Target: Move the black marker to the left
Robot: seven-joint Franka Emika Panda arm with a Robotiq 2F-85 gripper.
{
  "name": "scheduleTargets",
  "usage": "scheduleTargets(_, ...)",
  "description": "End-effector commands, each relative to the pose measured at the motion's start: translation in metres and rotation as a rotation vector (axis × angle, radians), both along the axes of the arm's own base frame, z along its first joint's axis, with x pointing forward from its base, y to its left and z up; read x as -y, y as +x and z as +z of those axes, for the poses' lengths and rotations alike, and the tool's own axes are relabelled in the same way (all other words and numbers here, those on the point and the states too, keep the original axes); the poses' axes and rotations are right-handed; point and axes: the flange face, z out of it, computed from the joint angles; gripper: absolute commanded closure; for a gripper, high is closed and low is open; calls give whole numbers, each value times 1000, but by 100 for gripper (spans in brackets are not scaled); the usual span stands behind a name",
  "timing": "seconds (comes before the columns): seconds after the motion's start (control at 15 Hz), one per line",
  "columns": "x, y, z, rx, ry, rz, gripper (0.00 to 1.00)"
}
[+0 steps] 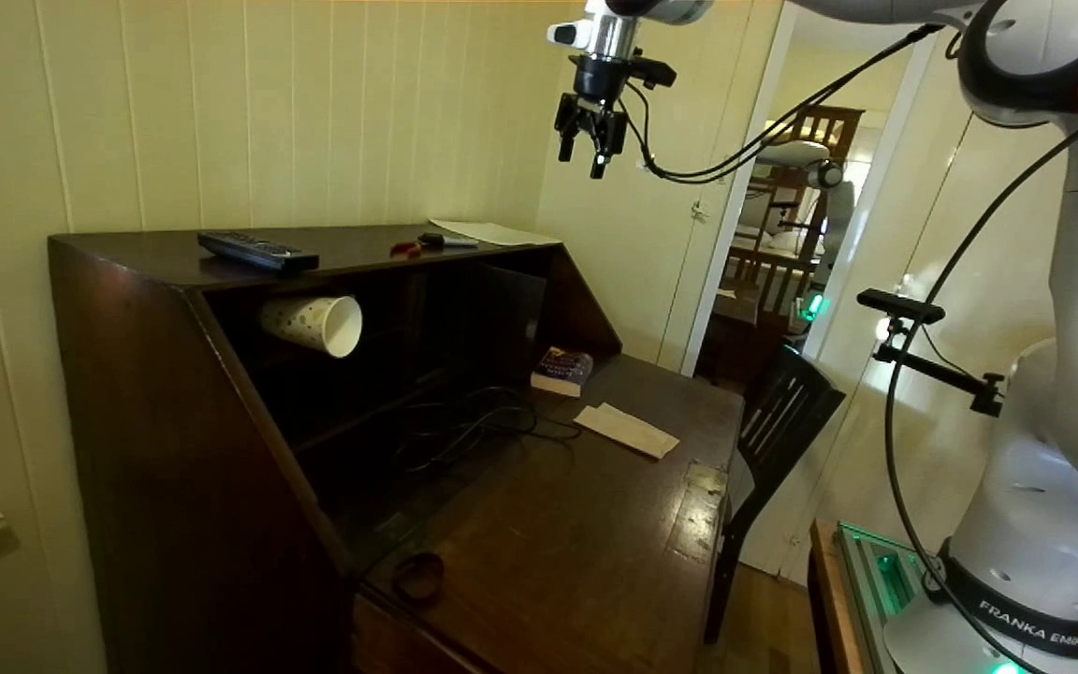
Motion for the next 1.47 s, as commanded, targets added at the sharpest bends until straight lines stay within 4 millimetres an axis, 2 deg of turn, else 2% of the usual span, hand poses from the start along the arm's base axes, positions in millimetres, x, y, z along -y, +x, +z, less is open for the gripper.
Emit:
scheduleTargets(0.0, 0, 4, 0, 3, -7, 0, 0)
scheduleTargets(0.2, 0, 7, 1, 7, -13, 2, 0)
scheduleTargets(0.27, -1, 14, -1, 52, -27, -49, 0)
scheduleTargets(0.4, 2, 47, -11, 164, -114, -91, 0)
scheduleTargets(0.53, -4, 75, -22, 246, -153, -164, 0)
scheduleTargets(0.8, -2, 105, -60, 210, -12, -304, 0)
scheduleTargets(0.87, 1, 109, -70, 189, 36, -342, 0)
scheduleTargets(1.0, 10, 109, -73, 172, 117, -414, 0)
scheduleTargets(1.4, 35, 104, -53, 234, 293, -669, 0)
